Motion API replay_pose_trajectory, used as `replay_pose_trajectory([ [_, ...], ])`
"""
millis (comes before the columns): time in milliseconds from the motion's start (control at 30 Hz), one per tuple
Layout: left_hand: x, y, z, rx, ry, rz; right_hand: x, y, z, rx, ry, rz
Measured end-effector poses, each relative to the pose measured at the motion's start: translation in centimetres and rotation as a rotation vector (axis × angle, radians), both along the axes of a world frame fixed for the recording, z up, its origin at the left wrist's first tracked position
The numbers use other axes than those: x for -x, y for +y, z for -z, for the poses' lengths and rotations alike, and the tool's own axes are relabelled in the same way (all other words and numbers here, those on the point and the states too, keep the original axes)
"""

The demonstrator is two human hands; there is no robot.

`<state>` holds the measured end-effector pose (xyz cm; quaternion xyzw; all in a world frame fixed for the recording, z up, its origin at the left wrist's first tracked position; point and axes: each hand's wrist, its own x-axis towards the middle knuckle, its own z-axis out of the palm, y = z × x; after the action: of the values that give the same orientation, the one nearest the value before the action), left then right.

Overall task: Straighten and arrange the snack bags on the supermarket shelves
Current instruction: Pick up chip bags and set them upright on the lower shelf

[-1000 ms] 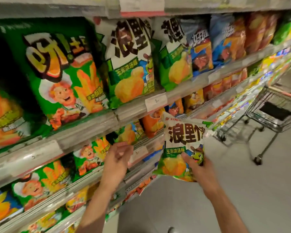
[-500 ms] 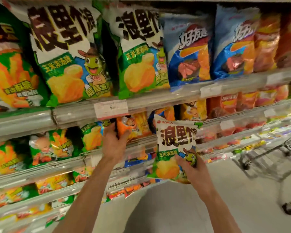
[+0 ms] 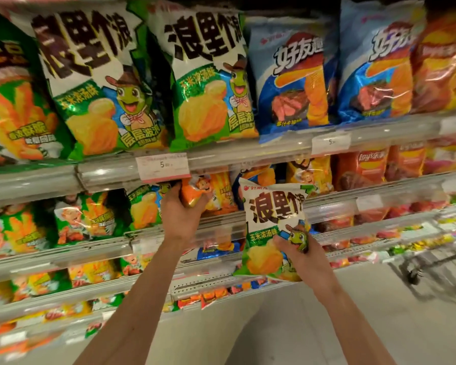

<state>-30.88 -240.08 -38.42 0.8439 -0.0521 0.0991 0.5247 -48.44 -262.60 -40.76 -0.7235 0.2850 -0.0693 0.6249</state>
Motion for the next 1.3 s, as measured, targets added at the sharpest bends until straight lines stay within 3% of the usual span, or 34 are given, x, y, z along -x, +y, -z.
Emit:
replay_pose_trajectory([
  [333,2.7,4.5,-0.8,0.169,0.056,0.053,-2.2,-0.2,-0.2,0.105,0.024,-0.084],
  [733,5.9,14.1,-0.2,0.321,0.091,-0.135,-10.5,5.2,-2.5,0.097,-0.135,-0.198],
  [1000,6.6,15.0,-1.0,0.406,0.107,-0.173,-17.8,8.9,-2.3,0.246,-0.227,-0.183],
  [1167,6.5,15.6,-0.9,0.397,0.101,-0.152,-18.3,8.8,-1.2,0.312,-0.185,-0.282],
  [1300,6.3,15.6,-0.8,0.370,0.105,-0.127,-17.9,9.3,-0.7,0.439,-0.229,-0.222],
])
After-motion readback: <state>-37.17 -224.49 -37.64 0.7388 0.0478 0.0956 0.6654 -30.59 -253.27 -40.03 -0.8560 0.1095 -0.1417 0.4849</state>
